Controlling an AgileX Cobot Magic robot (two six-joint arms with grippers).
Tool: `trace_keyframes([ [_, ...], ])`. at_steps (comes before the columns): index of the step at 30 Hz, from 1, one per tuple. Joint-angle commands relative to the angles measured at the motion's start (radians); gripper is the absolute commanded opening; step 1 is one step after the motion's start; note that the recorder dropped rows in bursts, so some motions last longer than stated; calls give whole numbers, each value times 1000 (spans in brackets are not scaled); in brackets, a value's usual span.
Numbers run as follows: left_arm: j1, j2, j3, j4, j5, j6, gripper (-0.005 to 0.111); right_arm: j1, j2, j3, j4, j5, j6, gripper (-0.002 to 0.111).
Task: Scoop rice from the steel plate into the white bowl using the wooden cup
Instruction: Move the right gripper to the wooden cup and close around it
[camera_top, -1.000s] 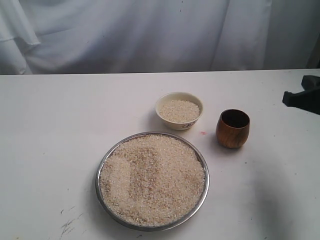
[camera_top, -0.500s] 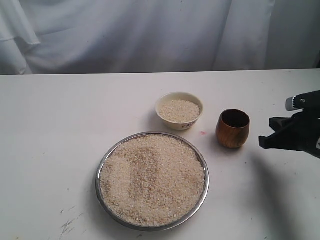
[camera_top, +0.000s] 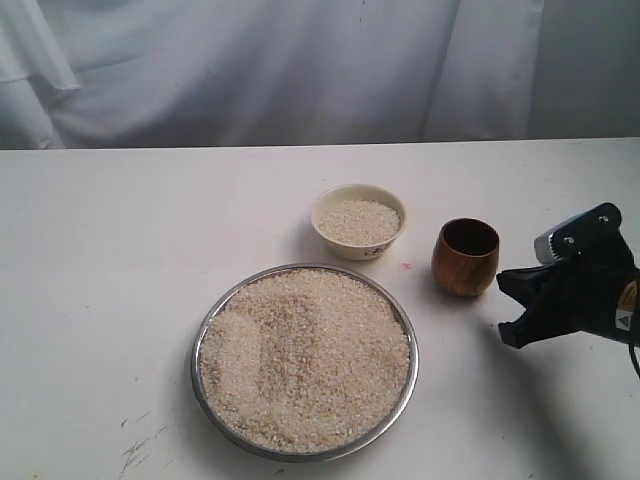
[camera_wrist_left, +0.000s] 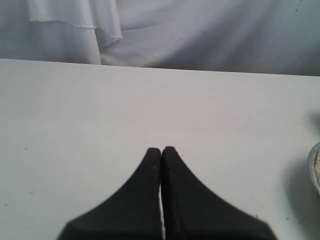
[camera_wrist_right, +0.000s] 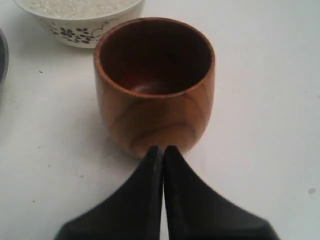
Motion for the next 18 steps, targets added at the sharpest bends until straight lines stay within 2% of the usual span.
trace_keyframes([
  [1, -3, -4, 5, 1, -13, -1, 0, -6, -1, 4, -78, -21, 105, 0],
  [4, -3, -4, 5, 1, -13, -1, 0, -6, -1, 4, -69, 3, 192, 0],
  [6, -3, -4, 5, 1, -13, -1, 0, -6, -1, 4, -69, -2, 220, 7],
  [8, -3, -4, 5, 1, -13, -1, 0, -6, -1, 4, -113, -32, 272, 20],
  [10, -3, -4, 5, 1, -13, -1, 0, -6, -1, 4, -190, -59, 282, 38],
  [11, -3, -4, 5, 1, -13, -1, 0, -6, -1, 4, -228, -64, 282, 52],
  [14, -3, -4, 5, 1, -13, -1, 0, -5, -1, 4, -226, -64, 282, 75],
  [16, -3, -4, 5, 1, -13, -1, 0, -5, -1, 4, -203, -62, 282, 84],
  [18, -3, -4, 5, 1, -13, -1, 0, -5, -1, 4, -169, -57, 282, 87],
])
